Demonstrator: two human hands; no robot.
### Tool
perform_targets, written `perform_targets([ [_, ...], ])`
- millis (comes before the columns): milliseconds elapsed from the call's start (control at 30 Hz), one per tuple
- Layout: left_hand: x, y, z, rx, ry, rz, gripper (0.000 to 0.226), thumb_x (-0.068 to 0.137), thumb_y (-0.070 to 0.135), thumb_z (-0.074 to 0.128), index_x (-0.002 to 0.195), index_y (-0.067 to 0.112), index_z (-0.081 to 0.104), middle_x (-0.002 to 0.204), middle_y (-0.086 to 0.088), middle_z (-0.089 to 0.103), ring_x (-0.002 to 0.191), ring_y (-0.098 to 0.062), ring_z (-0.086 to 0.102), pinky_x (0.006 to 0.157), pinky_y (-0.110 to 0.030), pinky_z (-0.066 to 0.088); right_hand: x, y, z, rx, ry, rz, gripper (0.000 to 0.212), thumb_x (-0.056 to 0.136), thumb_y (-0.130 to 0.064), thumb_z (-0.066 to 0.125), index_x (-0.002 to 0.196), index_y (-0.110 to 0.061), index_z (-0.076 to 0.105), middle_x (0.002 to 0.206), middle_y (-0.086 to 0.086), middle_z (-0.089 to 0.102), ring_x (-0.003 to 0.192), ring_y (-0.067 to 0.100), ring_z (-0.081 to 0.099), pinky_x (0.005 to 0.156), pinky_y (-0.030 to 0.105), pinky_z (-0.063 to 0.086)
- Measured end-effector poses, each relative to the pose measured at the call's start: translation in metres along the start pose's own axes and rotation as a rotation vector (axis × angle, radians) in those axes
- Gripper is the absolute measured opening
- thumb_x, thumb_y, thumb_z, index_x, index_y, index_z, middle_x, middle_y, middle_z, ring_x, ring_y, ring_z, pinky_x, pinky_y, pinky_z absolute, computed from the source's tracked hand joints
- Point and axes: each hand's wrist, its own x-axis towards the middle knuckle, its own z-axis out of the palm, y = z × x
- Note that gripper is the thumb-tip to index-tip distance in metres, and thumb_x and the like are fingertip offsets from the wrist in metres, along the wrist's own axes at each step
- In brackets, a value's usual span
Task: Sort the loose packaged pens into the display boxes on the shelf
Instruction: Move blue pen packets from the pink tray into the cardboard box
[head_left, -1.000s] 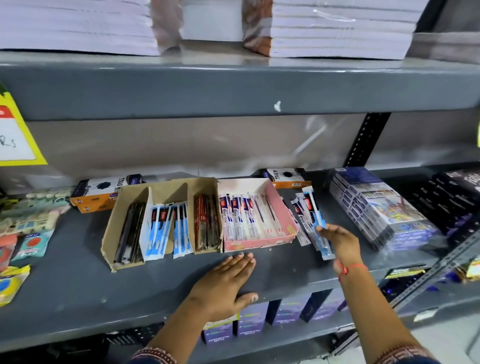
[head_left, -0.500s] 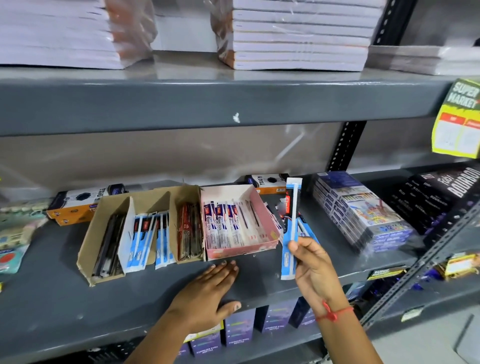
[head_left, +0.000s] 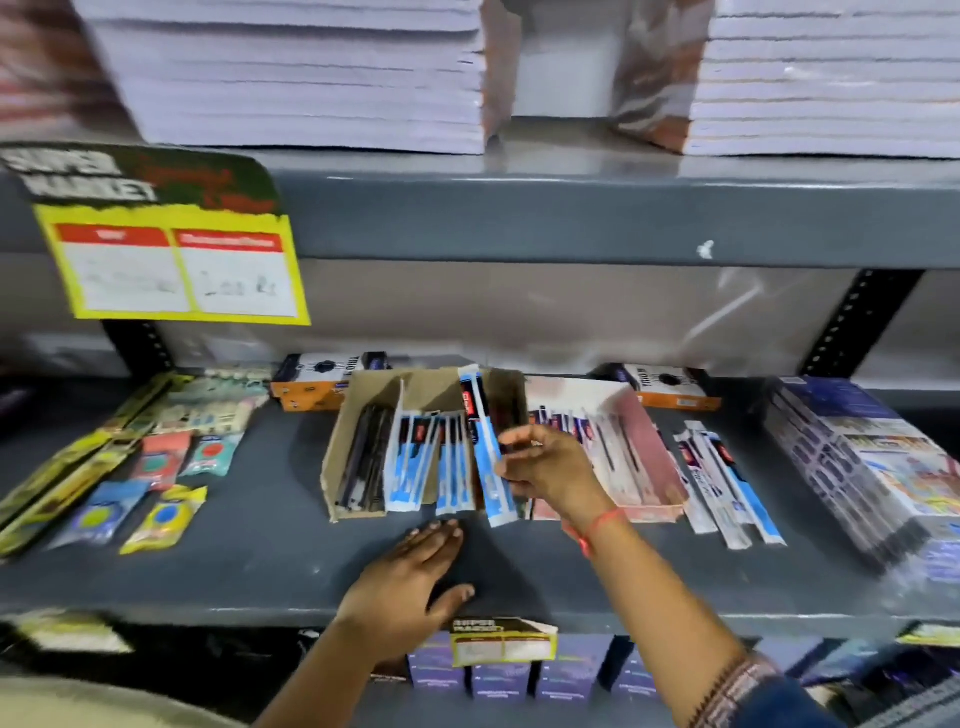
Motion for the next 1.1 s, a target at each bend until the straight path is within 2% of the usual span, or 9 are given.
perform_targets([
  [67, -0.012, -0.016, 0.000, -0.034, -0.073, -0.092, 0.081, 0.093, 0.065, 0.005, 0.128, 0.015, 0.058, 0.134, 0.006, 0.050, 0.119, -0.011, 0.051, 0.094, -0.027, 0.039, 0.016, -0.005, 0.024, -0.123, -0.020, 0.012, 0.026, 0.082, 0.014, 0.058, 0.080, -0.012, 0.055, 0.063, 0.004, 0.052, 0.050, 0.008, 0.053, 0.041, 0.012, 0.047],
  [167, -0.021, -0.033, 0.002, -0.099, -0.082, -0.120, 0.075, 0.097, 0.059, 0.010, 0.117, 0.016, 0.066, 0.122, 0.005, 0.062, 0.108, -0.013, 0.060, 0.080, -0.025, 0.049, 0.044, -0.010, 0.050, -0.382, 0.041, -0.017, 0.024, 0.078, 0.010, 0.059, 0.090, -0.011, 0.057, 0.061, 0.008, 0.058, 0.048, 0.013, 0.060, 0.060, 0.030, 0.055],
  [233, -0.023, -0.036, 0.001, -0.088, -0.012, -0.113, 0.074, 0.096, 0.057, 0.008, 0.113, 0.019, 0.069, 0.118, 0.007, 0.064, 0.102, -0.010, 0.062, 0.077, -0.017, 0.048, 0.062, -0.016, 0.070, -0.650, 0.023, -0.045, 0.022, 0.080, 0.005, 0.056, 0.096, -0.009, 0.060, 0.088, 0.021, 0.071, 0.081, 0.030, 0.072, 0.084, 0.040, 0.056],
  [333, -0.021, -0.031, -0.002, -0.113, -0.013, -0.111, 0.074, 0.096, 0.056, 0.007, 0.112, 0.021, 0.070, 0.117, 0.008, 0.065, 0.099, -0.010, 0.063, 0.076, -0.018, 0.048, 0.077, -0.021, 0.084, -0.963, 0.026, -0.065, 0.035, 0.088, 0.000, 0.045, 0.120, 0.005, 0.058, 0.124, 0.026, 0.062, 0.116, 0.039, 0.059, 0.097, 0.039, 0.047],
  [467, -0.022, -0.038, 0.006, -0.092, 0.000, -0.102, 0.073, 0.095, 0.056, 0.008, 0.116, 0.018, 0.067, 0.121, 0.005, 0.063, 0.105, -0.011, 0.060, 0.090, -0.019, 0.042, 0.091, -0.013, 0.098, -1.122, 0.036, 0.008, 0.036, 0.092, 0.000, 0.039, 0.123, 0.006, 0.054, 0.128, 0.025, 0.059, 0.120, 0.038, 0.057, 0.098, 0.041, 0.046],
  [767, -0.021, -0.033, -0.002, -0.119, -0.068, -0.107, 0.070, 0.096, 0.051, 0.010, 0.113, 0.017, 0.069, 0.119, 0.003, 0.064, 0.105, -0.011, 0.060, 0.093, -0.019, 0.039, 0.096, -0.004, 0.101, -1.332, 0.067, 0.016, 0.034, 0.094, -0.001, 0.038, 0.121, 0.003, 0.059, 0.127, 0.020, 0.061, 0.118, 0.033, 0.059, 0.094, 0.040, 0.049],
  [900, -0.019, -0.035, -0.001, -0.076, -0.063, -0.065, 0.066, 0.092, 0.054, 0.023, 0.135, 0.012, 0.050, 0.141, 0.000, 0.044, 0.125, -0.014, 0.045, 0.107, -0.025, 0.017, 0.088, -0.022, 0.096, -1.422, 0.112, -0.127, 0.034, 0.093, -0.001, 0.038, 0.121, 0.003, 0.057, 0.125, 0.021, 0.061, 0.114, 0.034, 0.061, 0.088, 0.040, 0.051],
  [1000, -0.019, -0.031, -0.006, -0.103, -0.101, -0.100, 0.074, 0.096, 0.053, 0.005, 0.120, 0.018, 0.065, 0.124, 0.007, 0.060, 0.107, -0.008, 0.059, 0.090, -0.017, 0.041, 0.076, -0.036, 0.074, -1.362, 0.232, -0.183, 0.035, 0.092, -0.005, 0.039, 0.121, -0.001, 0.058, 0.124, 0.021, 0.062, 0.113, 0.036, 0.061, 0.086, 0.039, 0.052],
  [1100, -0.016, -0.024, -0.007, -0.113, -0.130, -0.110, 0.077, 0.097, 0.051, 0.004, 0.110, 0.015, 0.071, 0.112, 0.004, 0.067, 0.098, -0.011, 0.064, 0.080, -0.021, 0.049, 0.059, -0.041, 0.030, -1.224, 0.412, -0.186, 0.032, 0.088, -0.012, 0.044, 0.114, -0.006, 0.061, 0.118, 0.021, 0.065, 0.109, 0.037, 0.063, 0.087, 0.038, 0.051],
])
